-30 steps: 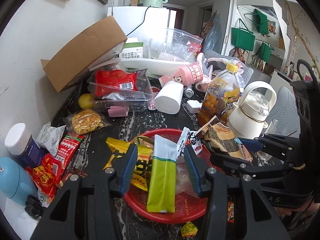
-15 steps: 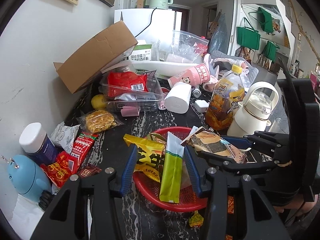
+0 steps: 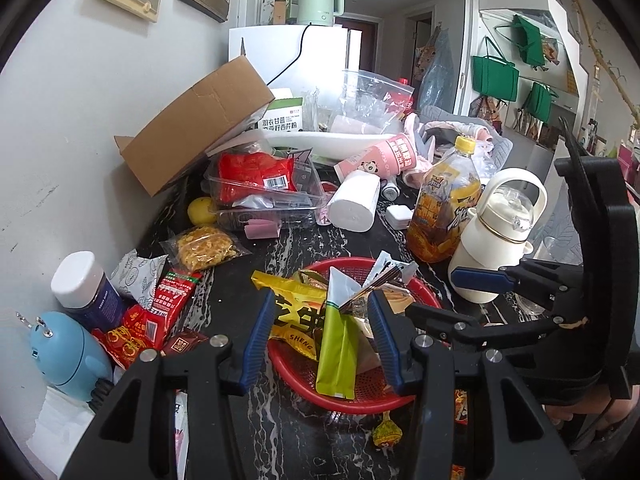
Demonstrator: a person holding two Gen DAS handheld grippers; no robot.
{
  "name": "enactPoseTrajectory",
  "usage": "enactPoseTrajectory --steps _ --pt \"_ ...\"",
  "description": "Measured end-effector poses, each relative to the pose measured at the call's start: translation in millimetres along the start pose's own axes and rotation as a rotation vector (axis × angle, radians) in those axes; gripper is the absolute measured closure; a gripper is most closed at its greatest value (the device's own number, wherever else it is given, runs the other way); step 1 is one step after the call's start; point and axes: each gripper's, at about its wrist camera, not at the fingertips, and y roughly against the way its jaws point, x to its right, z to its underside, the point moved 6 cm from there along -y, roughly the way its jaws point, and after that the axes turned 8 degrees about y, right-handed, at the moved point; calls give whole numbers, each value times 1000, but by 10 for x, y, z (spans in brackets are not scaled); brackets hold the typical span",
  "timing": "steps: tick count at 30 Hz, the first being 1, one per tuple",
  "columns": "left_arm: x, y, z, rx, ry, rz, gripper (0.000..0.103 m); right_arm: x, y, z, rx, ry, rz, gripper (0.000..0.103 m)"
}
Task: Organize snacks
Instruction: 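Open both grippers to drop the pouch and seaweed bag into the basket, then move both open grippers back from the basket toward the remaining packets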
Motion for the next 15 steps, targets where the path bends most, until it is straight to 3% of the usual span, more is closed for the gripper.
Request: enactPoseTrajectory --steps 15 --pt "357 452 -164 66 -64 51 56 76 748 -18 79 -12 92 41"
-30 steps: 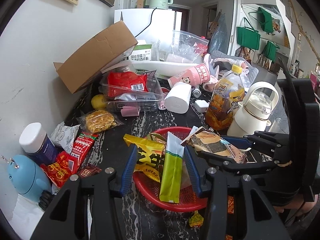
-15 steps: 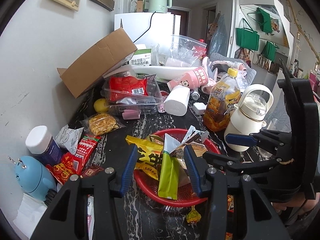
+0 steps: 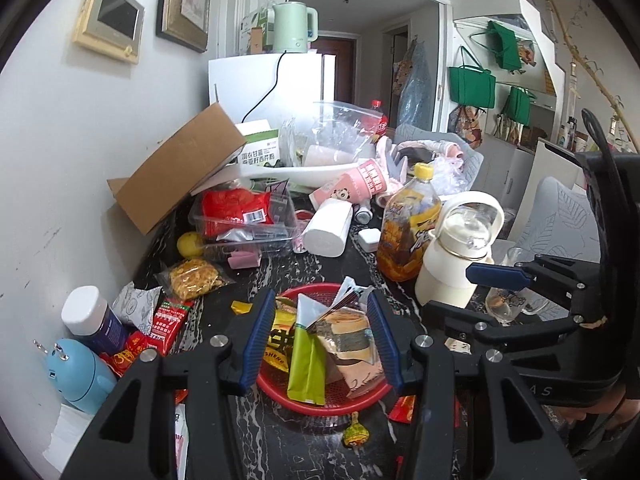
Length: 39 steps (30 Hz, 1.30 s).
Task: Organize snacks
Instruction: 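Move both open grippers back from the basket toward the remaining packets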
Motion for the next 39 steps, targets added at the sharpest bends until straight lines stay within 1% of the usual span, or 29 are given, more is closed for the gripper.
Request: enactPoseTrajectory --steps 5,9,13,20,23,31,33,39 --pt "138 145 -37 13 -22 13 56 64 267 16 27 -12 41 40" --pt "275 273 -38 18 -41 46 56 114 489 63 46 -24 72 39" --pt "388 381 -7 22 -56 72 56 138 658 125 62 -31 96 36" --pt "550 556 74 28 -83 99 56 138 942 273 81 -45 131 35" --pt "599 605 129 22 -88 112 56 128 1050 354 87 -52 143 31" --pt "714 651 405 -33 -106 146 56 72 1194 616 79 -91 163 29" --pt "726 646 479 -50 -110 151 56 63 1203 695 74 -103 163 28" --pt "701 605 747 -112 -103 166 56 35 1164 937 42 -142 155 28"
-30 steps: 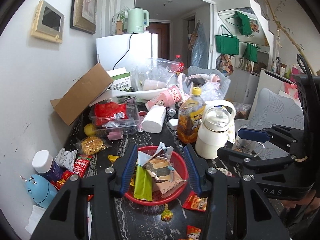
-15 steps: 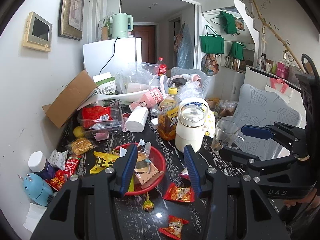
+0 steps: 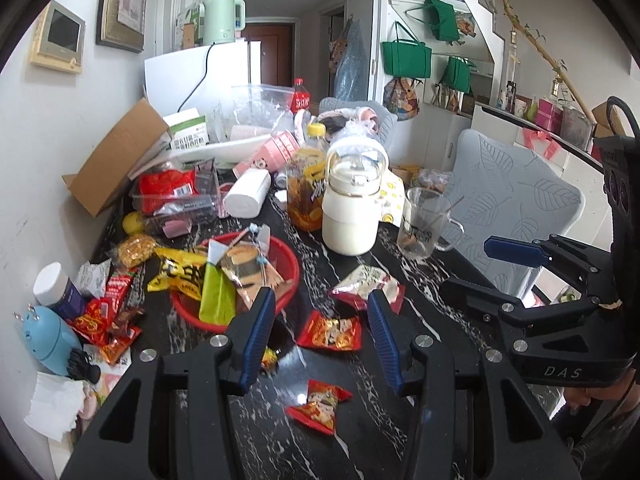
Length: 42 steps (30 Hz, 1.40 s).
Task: Organize snacks
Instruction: 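Move both open grippers back from the basket toward the remaining packets, then grasp the red cartoon packet with the left gripper while the right gripper grasps the white plum drink bag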
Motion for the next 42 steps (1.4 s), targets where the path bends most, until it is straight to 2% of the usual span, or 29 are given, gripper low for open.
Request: enactPoseTrajectory --steps 11,19,24,33,42 --pt "-86 -229 471 -114 36 40 56 1 -203 486 -85 -102 -49 28" --pt "-200 -387 751 -185 76 57 56 -72 -335 751 -134 -130 -61 28" --pt "-242 -495 900 -214 65 61 56 -123 -430 910 -178 -146 -79 28" --pt "-282 -754 1004 -276 60 117 56 -201 -580 1041 -222 -147 -114 28" --pt "-243 -990 1108 -344 -10 74 56 -91 -688 1052 -240 -151 -104 28"
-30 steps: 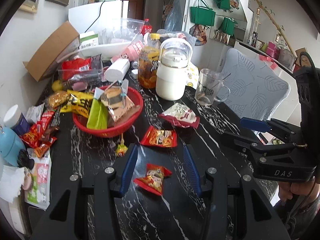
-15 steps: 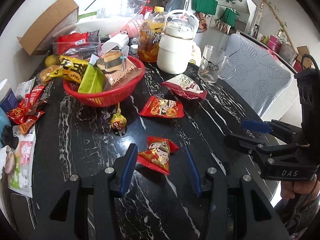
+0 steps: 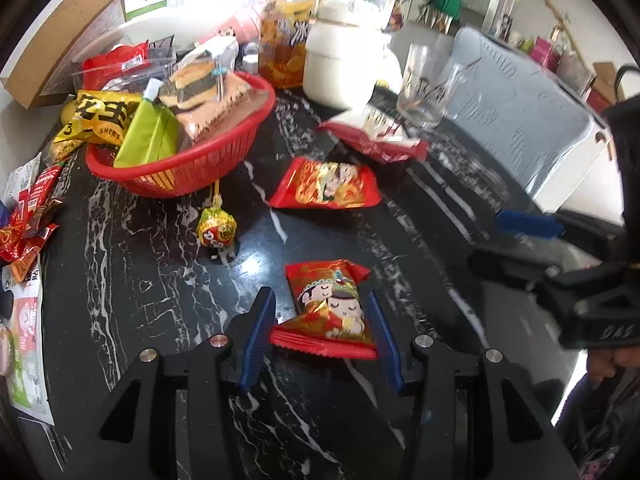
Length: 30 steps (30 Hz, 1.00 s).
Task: Organize snacks
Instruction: 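Grasp the red cartoon packet with the left gripper while the right gripper grasps the white plum drink bag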
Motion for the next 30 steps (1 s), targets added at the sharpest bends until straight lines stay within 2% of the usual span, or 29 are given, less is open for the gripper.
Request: enactPoseTrajectory --steps 8,14,18,21,26,30 --pt "40 -58 -15 1 -33 -37 61 181 -64 -100 -7 -5 17 28" --pt "19 89 -185 19 21 4 61 296 -78 -263 3 6 18 28" --pt "19 189 -359 59 25 -1 61 358 -91 -411 16 21 7 28" --pt "51 230 -522 92 24 0 61 421 -125 -565 33 49 16 18" --pt "84 182 -721 113 39 7 61 506 -270 -810 44 102 -6 14" --pt "81 108 -854 116 59 7 61 568 -464 -935 18 130 -49 11"
